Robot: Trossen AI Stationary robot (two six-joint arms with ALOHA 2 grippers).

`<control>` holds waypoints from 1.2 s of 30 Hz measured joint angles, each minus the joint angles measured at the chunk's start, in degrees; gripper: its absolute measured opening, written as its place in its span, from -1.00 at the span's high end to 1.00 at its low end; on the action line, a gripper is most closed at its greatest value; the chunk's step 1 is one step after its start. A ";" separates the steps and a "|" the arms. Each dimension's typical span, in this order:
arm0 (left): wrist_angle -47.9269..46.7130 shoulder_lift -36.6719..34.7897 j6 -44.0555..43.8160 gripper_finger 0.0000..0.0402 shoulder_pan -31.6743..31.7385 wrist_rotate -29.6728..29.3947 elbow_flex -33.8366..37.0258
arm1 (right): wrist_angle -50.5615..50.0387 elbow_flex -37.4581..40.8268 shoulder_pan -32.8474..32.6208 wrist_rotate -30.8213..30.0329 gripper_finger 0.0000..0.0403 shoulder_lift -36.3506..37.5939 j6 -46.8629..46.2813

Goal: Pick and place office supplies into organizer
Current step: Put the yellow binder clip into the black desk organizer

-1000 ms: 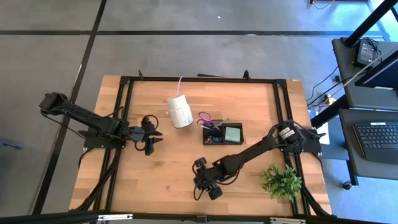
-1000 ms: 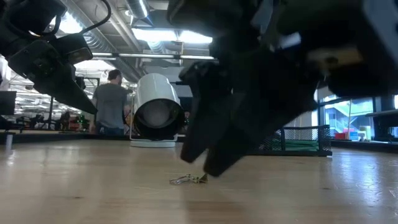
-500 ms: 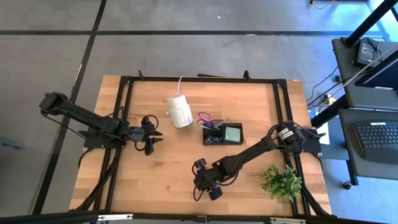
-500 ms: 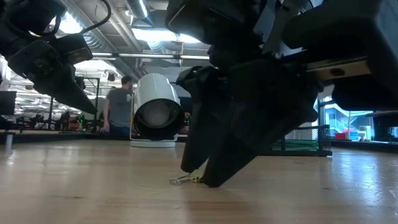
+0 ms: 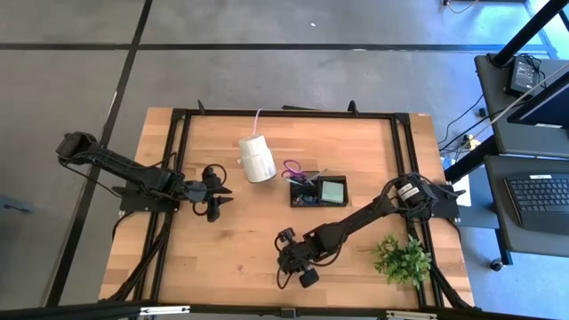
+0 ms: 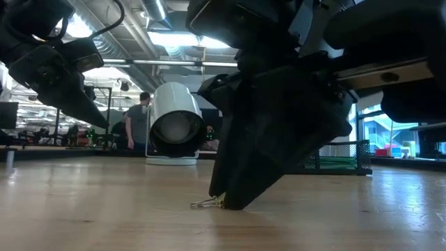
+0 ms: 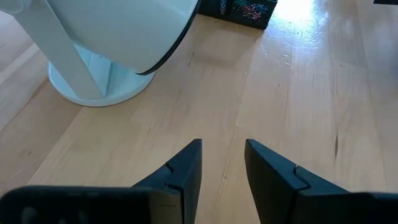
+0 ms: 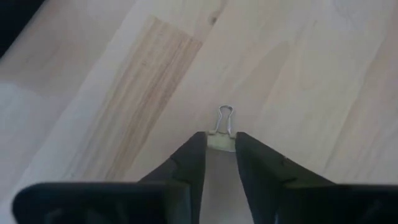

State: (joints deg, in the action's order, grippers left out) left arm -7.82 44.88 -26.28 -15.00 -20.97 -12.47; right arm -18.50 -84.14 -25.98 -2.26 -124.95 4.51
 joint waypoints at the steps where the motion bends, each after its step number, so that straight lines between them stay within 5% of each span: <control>1: -0.01 0.00 0.02 0.42 0.00 0.00 0.00 | 0.00 0.00 0.00 -0.02 0.55 -0.01 -0.45; 19: 0.05 0.00 -0.11 0.42 0.00 0.00 0.00 | -3.50 -3.55 0.17 -1.20 0.70 -0.58 -20.65; 36: 0.05 -0.01 0.00 0.42 0.00 0.00 0.01 | -57.37 -31.39 9.26 -11.47 0.69 -0.23 -23.58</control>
State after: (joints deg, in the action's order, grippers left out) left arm -7.77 44.87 -26.28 -15.00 -20.97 -12.46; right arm -75.87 -115.53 -16.71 -13.74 -125.19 -19.07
